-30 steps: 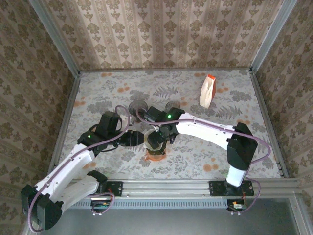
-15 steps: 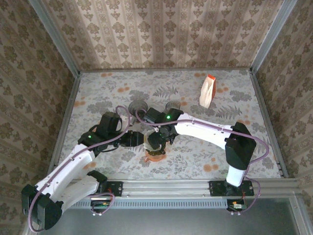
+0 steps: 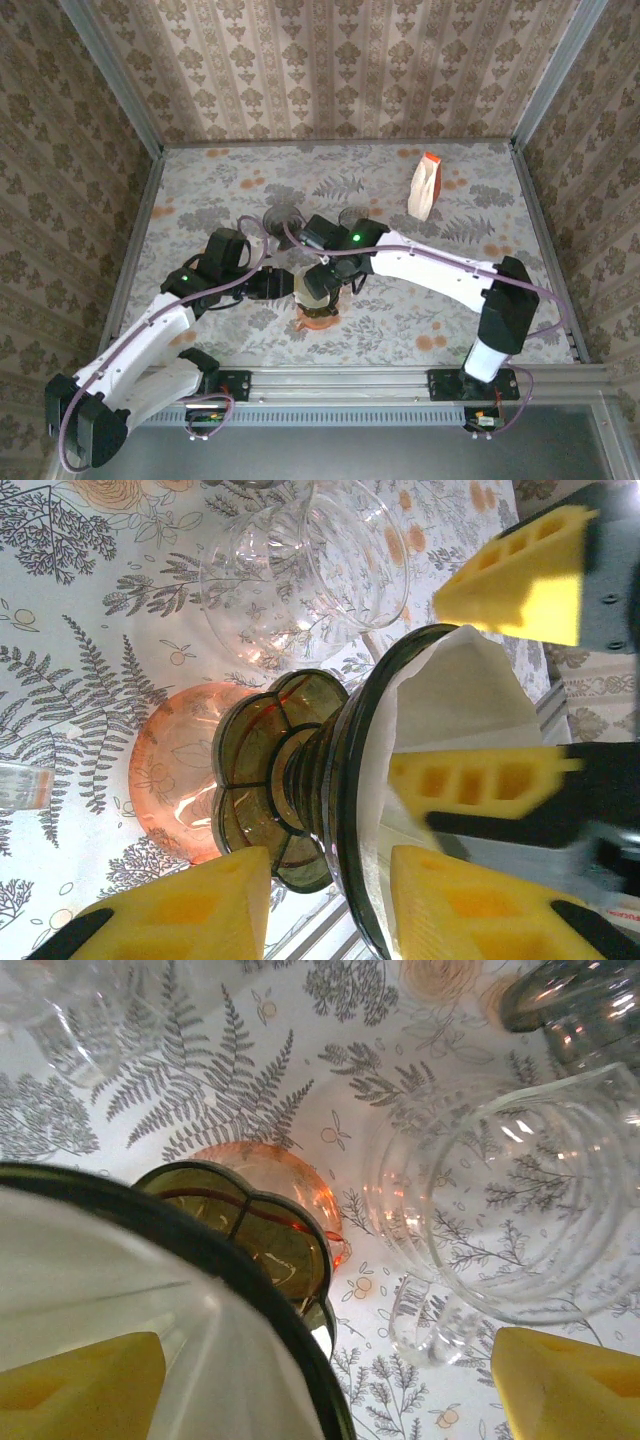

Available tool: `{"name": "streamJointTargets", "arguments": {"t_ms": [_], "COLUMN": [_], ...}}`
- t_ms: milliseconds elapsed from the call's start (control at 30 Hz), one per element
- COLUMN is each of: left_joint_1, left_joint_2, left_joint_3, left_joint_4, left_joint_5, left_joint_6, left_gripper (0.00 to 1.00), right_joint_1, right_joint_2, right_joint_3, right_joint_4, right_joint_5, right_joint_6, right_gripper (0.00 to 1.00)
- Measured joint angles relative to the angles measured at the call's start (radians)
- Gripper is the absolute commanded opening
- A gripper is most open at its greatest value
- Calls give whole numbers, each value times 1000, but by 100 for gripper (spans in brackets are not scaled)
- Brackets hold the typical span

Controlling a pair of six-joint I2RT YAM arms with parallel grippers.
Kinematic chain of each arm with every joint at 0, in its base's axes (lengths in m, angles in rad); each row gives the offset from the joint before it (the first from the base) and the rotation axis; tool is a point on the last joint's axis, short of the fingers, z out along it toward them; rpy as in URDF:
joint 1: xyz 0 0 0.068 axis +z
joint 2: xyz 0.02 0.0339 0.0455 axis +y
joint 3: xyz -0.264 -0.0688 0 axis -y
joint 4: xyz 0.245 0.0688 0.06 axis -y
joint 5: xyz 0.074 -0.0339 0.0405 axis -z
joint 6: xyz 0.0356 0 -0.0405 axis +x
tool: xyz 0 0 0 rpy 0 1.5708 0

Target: Place the coffee filter in the dripper

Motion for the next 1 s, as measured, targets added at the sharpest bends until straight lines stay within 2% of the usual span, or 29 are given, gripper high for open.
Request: {"name": "streamJointTargets", "arguments": {"t_ms": [267, 367, 533, 600, 667, 767, 833, 933, 1000], "left_joint_1": [0, 0, 0, 0, 0, 0, 0, 0, 0], "left_joint_2": [0, 0, 0, 0, 0, 0, 0, 0, 0], "left_joint_3": [0, 0, -2, -6, -8, -8, -8, -8, -8], "left_joint_4": [2, 2, 3, 5, 6, 7, 8, 10, 10], "left_joint_5": [0, 0, 0, 0, 0, 0, 0, 0, 0], "left_joint_6": [0, 0, 0, 0, 0, 0, 0, 0, 0], "left_gripper": [37, 37, 37, 37, 37, 37, 37, 37, 37], "right_joint_1": [0, 1, 10, 13, 16, 21, 29, 44, 49], "right_joint_2": [-79, -88, -88, -88, -88, -88, -88, -92, -96], "right_joint_3": [-3, -6, -6, -6, -6, -6, -6, -6, -6], "right_joint_4": [-42, -56, -76, -79, -79, -79, -77, -74, -74], "right_joint_5": [38, 48, 69, 76, 81, 90, 96, 96, 93], "right_joint_6": [24, 33, 34, 35, 34, 32, 29, 23, 22], "right_gripper": [81, 73, 54, 51, 53, 71, 77, 77, 72]}}
